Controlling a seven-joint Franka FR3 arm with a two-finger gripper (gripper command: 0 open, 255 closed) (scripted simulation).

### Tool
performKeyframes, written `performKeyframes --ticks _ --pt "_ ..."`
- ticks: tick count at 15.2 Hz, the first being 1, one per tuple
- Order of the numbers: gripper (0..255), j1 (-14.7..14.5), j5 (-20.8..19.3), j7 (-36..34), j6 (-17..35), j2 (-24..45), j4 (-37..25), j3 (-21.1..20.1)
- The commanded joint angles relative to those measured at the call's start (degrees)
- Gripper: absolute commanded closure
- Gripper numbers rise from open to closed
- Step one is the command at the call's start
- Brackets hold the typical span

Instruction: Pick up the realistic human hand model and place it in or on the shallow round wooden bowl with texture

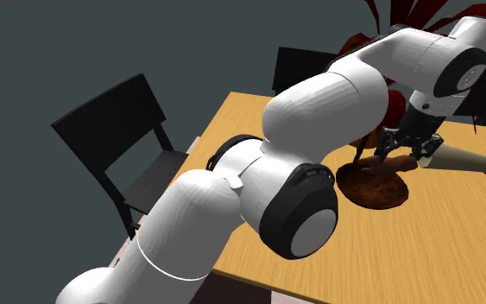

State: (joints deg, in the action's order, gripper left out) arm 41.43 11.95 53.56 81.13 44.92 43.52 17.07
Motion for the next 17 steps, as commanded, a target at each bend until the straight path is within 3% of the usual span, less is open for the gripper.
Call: performKeyframes --ticks 1,7,17 --pt "255 1.4 0.3 0.7 -1.0 2.0 -3.0 -0.1" --pt "255 -0.5 -0.2 1.4 6.2 -1.3 7.7 0.3" --pt "255 -2.1 0.1 2.2 14.7 -2.3 17.5 0.8"
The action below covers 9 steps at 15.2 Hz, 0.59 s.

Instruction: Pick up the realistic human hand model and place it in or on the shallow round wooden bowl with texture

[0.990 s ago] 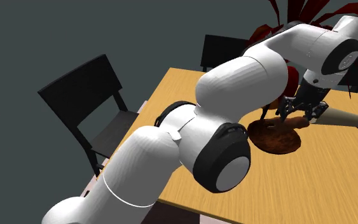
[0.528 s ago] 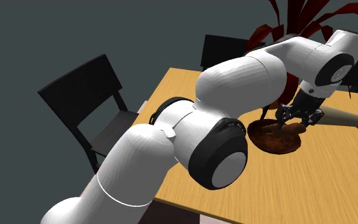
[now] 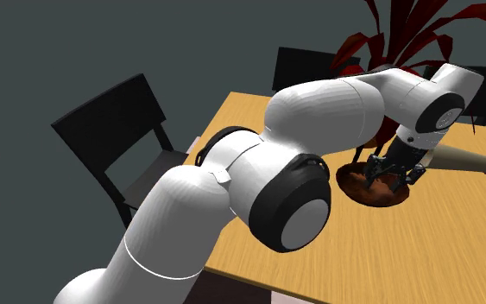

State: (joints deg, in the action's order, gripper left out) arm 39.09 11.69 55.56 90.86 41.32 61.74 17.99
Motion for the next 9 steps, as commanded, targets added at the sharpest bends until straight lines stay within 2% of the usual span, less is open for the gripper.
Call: performKeyframes --ticks 1,8,9 --pt "255 0.2 0.4 0.2 5.0 1.3 -0.7 0.0" --pt "255 0.2 0.4 0.2 5.0 1.3 -0.7 0.0" --pt "0 0.1 0.4 0.3 5.1 1.1 -0.4 0.0"
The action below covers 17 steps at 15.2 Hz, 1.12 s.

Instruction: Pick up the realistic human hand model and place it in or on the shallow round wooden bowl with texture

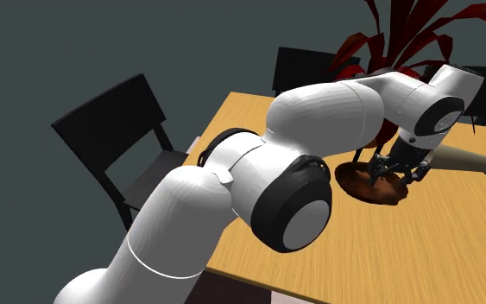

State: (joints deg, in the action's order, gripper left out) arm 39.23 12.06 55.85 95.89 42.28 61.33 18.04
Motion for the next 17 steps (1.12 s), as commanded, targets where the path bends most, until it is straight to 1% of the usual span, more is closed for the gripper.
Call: performKeyframes --ticks 1,5,7,9,17 --pt "0 0.0 0.0 0.0 0.2 0.0 0.2 0.0" --pt "0 0.0 0.0 -0.1 -0.1 0.3 -0.3 -0.1" --pt "0 0.9 0.1 -0.4 -4.7 1.5 -6.2 -0.1" --pt "0 2.2 0.4 -0.9 -9.7 3.5 -13.4 -0.4" --pt "0 2.2 0.4 -0.9 -9.7 3.5 -13.4 -0.4"
